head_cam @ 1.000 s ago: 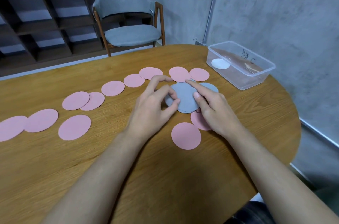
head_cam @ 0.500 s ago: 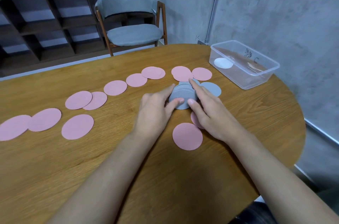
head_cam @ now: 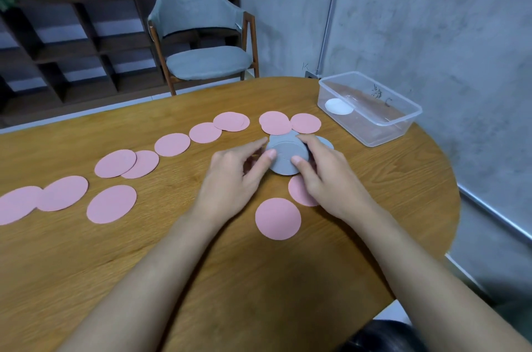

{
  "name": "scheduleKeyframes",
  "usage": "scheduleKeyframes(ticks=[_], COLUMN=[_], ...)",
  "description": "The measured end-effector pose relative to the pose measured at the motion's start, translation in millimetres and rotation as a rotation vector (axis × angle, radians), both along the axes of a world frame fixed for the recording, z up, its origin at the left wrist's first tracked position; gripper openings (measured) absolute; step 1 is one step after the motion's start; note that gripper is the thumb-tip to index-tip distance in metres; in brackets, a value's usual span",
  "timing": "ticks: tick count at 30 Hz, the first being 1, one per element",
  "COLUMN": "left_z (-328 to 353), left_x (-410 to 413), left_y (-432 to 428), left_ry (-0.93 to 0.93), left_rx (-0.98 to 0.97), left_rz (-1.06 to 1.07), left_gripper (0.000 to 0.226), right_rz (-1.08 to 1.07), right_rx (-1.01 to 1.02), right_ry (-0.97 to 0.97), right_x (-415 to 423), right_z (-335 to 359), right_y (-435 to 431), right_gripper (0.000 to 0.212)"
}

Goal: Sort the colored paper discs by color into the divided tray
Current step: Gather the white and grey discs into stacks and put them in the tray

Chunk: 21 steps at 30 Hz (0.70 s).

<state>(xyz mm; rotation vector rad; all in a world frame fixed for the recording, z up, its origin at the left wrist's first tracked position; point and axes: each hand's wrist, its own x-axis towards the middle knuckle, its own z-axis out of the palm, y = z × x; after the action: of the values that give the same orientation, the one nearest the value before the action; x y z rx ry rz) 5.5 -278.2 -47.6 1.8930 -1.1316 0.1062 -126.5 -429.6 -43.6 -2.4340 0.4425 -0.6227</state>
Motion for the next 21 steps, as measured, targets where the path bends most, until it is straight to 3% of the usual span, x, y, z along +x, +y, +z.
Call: scheduleKeyframes(ticks=[7,21], left_z=[-12,-7], left_x=[14,2], left_y=[-31,-97], left_ry=[-0.119,-0.208], left_rx=[0.243,0.347], left_rz=[-0.039,-0.175], left_gripper=[0.038,0.053], right_rz=[-0.089,-0.291], right_rx=[0.029,0.132], right_ry=[-0.012,-0.163], right_x=[-36,-53], right_z=[-3,-17], right_y=[-44,-72], right_gripper=[0.028,0.029])
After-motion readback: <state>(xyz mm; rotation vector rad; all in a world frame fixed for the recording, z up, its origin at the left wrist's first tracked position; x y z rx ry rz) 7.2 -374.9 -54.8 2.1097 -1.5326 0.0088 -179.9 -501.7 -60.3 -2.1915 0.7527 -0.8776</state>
